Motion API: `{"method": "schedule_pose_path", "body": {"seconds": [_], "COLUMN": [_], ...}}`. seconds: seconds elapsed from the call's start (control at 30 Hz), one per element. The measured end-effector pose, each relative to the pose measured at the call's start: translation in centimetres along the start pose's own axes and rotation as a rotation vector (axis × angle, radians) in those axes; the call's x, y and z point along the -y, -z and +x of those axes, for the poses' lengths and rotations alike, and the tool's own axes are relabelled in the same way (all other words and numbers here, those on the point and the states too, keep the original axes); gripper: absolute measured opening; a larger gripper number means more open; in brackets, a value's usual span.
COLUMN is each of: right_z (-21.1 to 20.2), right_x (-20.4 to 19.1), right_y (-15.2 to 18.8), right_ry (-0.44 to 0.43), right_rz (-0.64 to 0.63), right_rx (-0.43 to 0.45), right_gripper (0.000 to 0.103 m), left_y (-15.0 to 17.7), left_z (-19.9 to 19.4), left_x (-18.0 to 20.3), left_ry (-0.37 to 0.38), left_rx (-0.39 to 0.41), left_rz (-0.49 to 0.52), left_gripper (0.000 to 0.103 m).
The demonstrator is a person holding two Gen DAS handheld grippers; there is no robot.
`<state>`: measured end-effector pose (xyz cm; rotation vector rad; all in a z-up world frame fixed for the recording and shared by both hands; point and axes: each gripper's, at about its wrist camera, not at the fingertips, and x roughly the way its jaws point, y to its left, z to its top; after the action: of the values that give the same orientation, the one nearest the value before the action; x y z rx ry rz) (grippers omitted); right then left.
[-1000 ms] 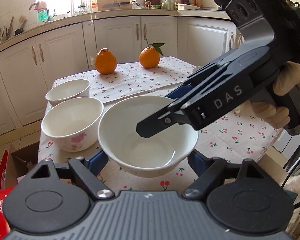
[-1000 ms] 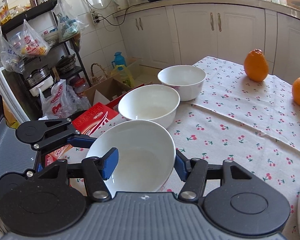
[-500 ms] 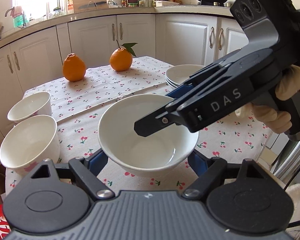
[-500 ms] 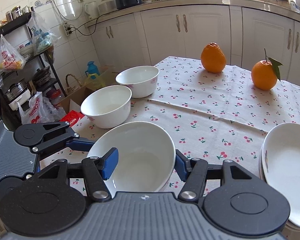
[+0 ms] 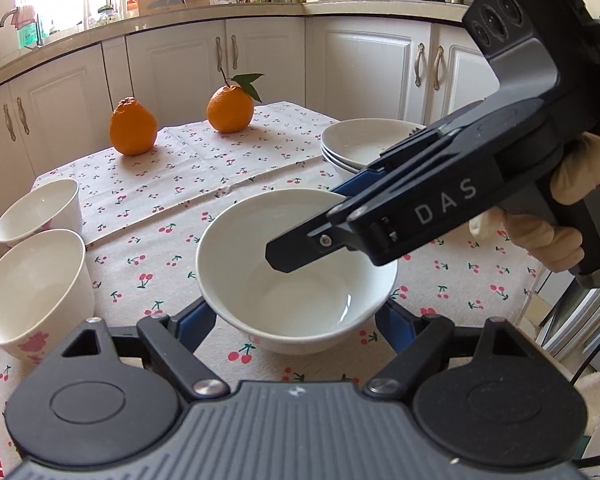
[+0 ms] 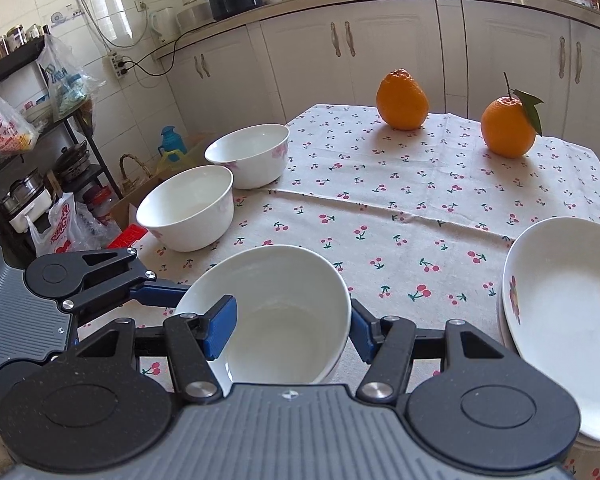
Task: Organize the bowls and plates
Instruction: 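Lift the bowl with the right gripper and carry it toward the plate stack, then set the bowl down beside the plate stack and open the right gripper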
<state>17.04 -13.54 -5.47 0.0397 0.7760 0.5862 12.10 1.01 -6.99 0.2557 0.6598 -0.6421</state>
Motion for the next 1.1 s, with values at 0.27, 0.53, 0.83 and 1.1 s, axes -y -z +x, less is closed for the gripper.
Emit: {"method": "schedule_pose_path", "body": {"seconds": [0.27,0.53,0.83,1.1], "right_z": [0.3,-0.2,-1.1,-0.8], "right_x": [0.2,-0.2,-1.3,-2.9], "right_y": [0.1,0.2,-0.5,-1.1], "right_ry": [0.007,0.009,0.061,0.072], "right_rz": [0.009,-0.004,-0.068,-0.138], "right_rx": [-0.008,0.021,0.059,0.05], "right_gripper": [0.065,0.091,0.103,0.103], "left_y": [0.1,0.2,1.5,2.4], "left_z": [0.4,0.1,-1.0,-3.9], "left_x": [-0.2,0.1,-0.5,-2.8], "left_ry": [0.014,-0.004,-0.001,-0.058], "left_rx": [-0.006,0.014,0.0,0.052], "left_rz": [-0.01,0.031,0.016,-0.068], "left_gripper": [0.086,0.097,0.099,0.099]}}
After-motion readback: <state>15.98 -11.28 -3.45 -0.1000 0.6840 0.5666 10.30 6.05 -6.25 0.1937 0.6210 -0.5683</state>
